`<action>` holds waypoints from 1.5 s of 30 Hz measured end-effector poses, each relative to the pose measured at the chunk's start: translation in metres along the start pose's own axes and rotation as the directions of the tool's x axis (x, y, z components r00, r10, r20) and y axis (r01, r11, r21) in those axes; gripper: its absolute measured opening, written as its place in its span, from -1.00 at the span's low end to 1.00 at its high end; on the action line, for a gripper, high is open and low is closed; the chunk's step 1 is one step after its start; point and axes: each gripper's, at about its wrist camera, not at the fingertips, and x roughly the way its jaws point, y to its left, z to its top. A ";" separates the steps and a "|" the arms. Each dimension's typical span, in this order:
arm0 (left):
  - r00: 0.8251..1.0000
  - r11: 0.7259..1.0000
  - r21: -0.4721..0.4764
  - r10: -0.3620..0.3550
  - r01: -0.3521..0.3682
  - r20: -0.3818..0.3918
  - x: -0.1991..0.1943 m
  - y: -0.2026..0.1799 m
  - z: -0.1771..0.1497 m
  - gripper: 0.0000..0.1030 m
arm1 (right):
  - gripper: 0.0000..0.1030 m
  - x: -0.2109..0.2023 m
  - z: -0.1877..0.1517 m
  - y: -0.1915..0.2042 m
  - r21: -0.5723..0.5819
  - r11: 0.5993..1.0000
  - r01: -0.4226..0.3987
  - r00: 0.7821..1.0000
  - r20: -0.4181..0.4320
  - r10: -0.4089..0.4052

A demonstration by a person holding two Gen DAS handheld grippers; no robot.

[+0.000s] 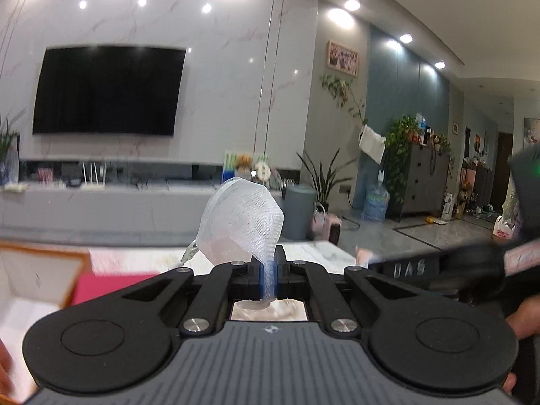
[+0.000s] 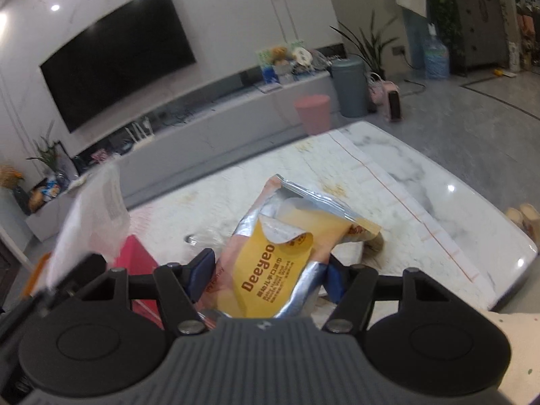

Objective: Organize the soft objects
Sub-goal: 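Grasp and lift the white mesh bag with the left gripper while the right gripper holds the packet, then carry the mesh bag and Deeyeo packet over the orange box and release both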

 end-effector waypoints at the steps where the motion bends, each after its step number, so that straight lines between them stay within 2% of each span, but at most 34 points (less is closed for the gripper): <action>1: 1.000 1.000 0.013 0.004 -0.004 0.009 -0.005 0.002 0.004 -0.90 | 0.25 -0.001 0.000 0.001 -0.006 1.000 -0.007 1.000 0.000 0.007; 5: 0.997 0.995 0.094 0.033 -0.039 0.066 -0.027 0.012 0.025 -0.90 | 0.22 -0.003 -0.001 0.005 -0.026 0.999 -0.024 1.000 0.003 0.024; 9: 0.995 0.991 0.113 0.057 -0.066 0.078 -0.048 0.033 0.041 -0.90 | 0.22 -0.010 -0.004 0.019 -0.084 0.996 -0.026 0.999 0.017 0.028; 12: 0.990 0.985 0.122 0.108 -0.119 0.089 -0.062 0.055 0.046 -0.90 | 0.22 -0.013 -0.009 0.034 -0.132 0.990 -0.044 0.999 0.022 0.047; 15: 0.986 0.980 0.113 0.158 -0.164 0.061 -0.068 0.085 0.042 -0.90 | 0.21 -0.012 -0.016 0.057 -0.188 0.980 -0.072 0.997 0.000 0.074; 19: 0.993 0.988 0.110 0.105 -0.110 0.050 -0.079 0.128 0.027 -0.89 | 0.19 -0.008 -0.024 0.084 -0.176 0.975 -0.135 0.991 -0.038 0.130; 25: 0.995 0.995 -0.014 0.094 -0.095 -0.044 -0.067 0.189 0.000 -0.89 | 0.19 -0.009 -0.032 0.146 -0.230 0.943 -0.240 0.970 -0.081 0.227; 29: 0.984 0.989 -0.083 0.114 -0.126 -0.134 -0.043 0.220 -0.012 -0.89 | 0.19 -0.007 -0.044 0.196 -0.318 0.905 -0.284 0.959 -0.109 0.263; 31: 0.974 0.980 -0.153 0.095 -0.127 -0.206 -0.035 0.241 -0.022 -0.89 | 0.18 -0.004 -0.052 0.218 -0.357 0.886 -0.294 0.956 -0.121 0.269; 34: 0.958 0.977 -0.157 0.095 -0.141 -0.271 -0.026 0.251 -0.031 -0.89 | 0.17 0.001 -0.064 0.249 -0.424 0.850 -0.314 0.949 -0.144 0.280; 39: 0.925 0.978 -0.187 0.011 -0.088 -0.380 -0.013 0.264 -0.044 -0.89 | 0.17 0.017 -0.081 0.285 -0.474 0.808 -0.349 0.937 -0.197 0.289; 45: 0.863 0.974 -0.163 0.053 -0.155 -0.503 0.001 0.272 -0.061 -0.89 | 0.17 0.037 -0.084 0.303 -0.525 0.795 -0.302 0.953 -0.197 0.231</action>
